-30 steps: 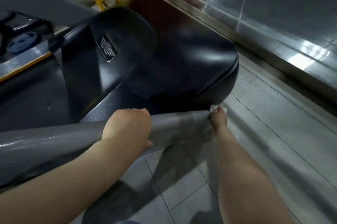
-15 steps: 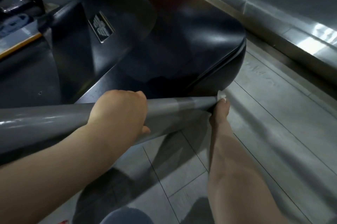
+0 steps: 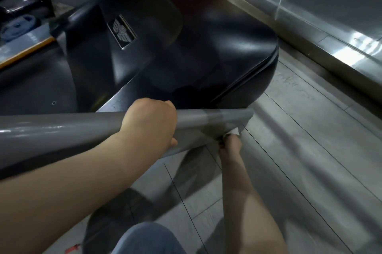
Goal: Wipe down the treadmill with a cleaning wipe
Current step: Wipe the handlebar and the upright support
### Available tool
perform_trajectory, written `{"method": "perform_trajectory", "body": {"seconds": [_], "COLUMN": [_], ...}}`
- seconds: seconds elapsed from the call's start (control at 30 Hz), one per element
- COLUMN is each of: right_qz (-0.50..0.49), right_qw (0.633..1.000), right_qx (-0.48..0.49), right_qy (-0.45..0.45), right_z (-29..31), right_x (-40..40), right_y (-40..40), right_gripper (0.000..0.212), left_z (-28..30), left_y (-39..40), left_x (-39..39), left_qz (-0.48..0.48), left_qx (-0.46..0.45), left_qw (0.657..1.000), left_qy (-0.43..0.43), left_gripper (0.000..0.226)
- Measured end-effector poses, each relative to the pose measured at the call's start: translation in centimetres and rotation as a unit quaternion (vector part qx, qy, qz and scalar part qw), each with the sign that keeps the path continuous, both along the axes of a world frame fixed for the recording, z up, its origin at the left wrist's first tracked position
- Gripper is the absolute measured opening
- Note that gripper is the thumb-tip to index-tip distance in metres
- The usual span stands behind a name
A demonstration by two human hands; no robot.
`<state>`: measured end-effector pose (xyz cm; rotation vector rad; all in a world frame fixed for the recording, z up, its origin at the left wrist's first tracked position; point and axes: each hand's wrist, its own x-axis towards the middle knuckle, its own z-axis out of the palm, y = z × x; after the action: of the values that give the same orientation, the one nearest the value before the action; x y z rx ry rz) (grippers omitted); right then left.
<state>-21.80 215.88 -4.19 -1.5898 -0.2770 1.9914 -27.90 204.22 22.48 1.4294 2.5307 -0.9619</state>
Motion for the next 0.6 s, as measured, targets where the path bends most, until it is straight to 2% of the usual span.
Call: {"method": "perform_trajectory", "body": {"seconds": [0.1,0.17,0.33,0.43,0.6], "right_qz": [0.012,0.041,0.031,0.043,0.073], "right_qw": [0.999,0.999,0.992,0.982,0.965], "right_qx": [-0.008,-0.017,-0.09,-0.113,-0.162], "right_qy": [-0.041,-0.017,0.087,0.146,0.195], "right_z": [-2.5,-5.5,4.3,8.3,12.6], "right_x": [-1.2,-2.4,-1.7,-0.3,-0.6], "right_y": [-1.1,-3.4,-8.4,-10.5,-13.5], "right_gripper": [0.037,0.035,0.024,0.042,0.042], "left_z": [0.0,-0.1,0.0,0.1,0.0], "left_y": [0.0,-0.1,0.0,0.2,-0.1], "left_x": [-0.1,-0.1,-0.2,-0.2,-0.2], "left_qz": [-0.005,-0.011,-0.026,-0.031,-0.05], "left_qx": [-0.01,-0.015,-0.041,-0.05,-0.05], "left_qw": [1.0,1.0,0.999,0.998,0.997], "left_qy": [0.009,0.014,0.021,0.023,0.031], "left_gripper": [0.056,0.056,0.06,0.052,0.044]}}
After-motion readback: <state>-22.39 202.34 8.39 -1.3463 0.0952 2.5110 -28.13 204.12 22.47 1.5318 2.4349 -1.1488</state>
